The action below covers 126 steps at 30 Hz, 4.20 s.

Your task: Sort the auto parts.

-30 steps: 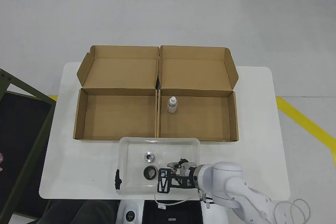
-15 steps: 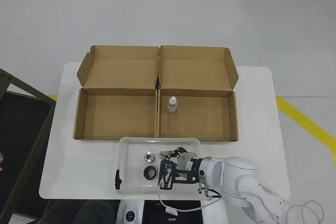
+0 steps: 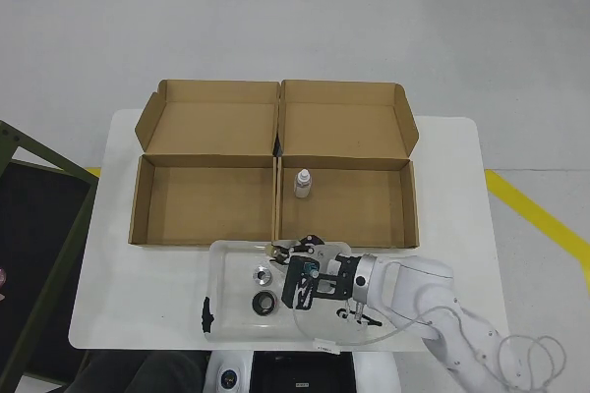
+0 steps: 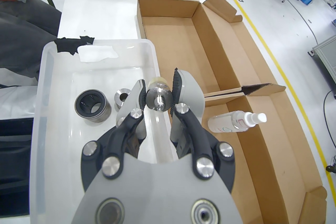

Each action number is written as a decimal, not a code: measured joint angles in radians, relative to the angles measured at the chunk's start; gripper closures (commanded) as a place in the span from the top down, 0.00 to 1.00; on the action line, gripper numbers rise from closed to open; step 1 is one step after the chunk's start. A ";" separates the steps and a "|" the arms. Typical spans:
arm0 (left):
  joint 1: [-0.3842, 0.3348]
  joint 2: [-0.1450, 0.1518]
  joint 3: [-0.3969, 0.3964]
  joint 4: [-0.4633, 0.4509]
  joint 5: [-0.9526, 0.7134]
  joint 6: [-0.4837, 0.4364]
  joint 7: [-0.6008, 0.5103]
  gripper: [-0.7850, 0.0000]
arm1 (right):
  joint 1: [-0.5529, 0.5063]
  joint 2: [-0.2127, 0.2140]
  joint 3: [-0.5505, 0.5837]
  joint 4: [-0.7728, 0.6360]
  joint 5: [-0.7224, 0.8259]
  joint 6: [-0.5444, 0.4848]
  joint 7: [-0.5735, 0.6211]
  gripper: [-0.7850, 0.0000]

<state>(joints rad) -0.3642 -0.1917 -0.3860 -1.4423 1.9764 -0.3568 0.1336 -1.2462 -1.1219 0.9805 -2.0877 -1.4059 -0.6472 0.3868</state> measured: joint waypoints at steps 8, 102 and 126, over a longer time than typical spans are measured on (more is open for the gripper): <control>0.000 0.000 0.000 0.000 0.000 0.000 0.000 1.00 | 0.005 0.005 0.050 -0.001 0.044 -0.017 -0.032 0.00; 0.000 0.000 0.000 0.000 0.000 0.000 0.000 1.00 | 0.233 -0.012 0.067 0.265 0.180 0.026 0.302 0.49; 0.000 0.000 0.000 0.000 0.000 0.000 0.000 1.00 | 0.081 -0.014 -0.096 0.058 0.079 -0.030 0.148 0.49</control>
<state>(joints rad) -0.3642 -0.1917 -0.3860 -1.4423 1.9764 -0.3568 0.1336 -1.1657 -1.1361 0.8844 -2.0293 -1.3265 -0.6772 0.5347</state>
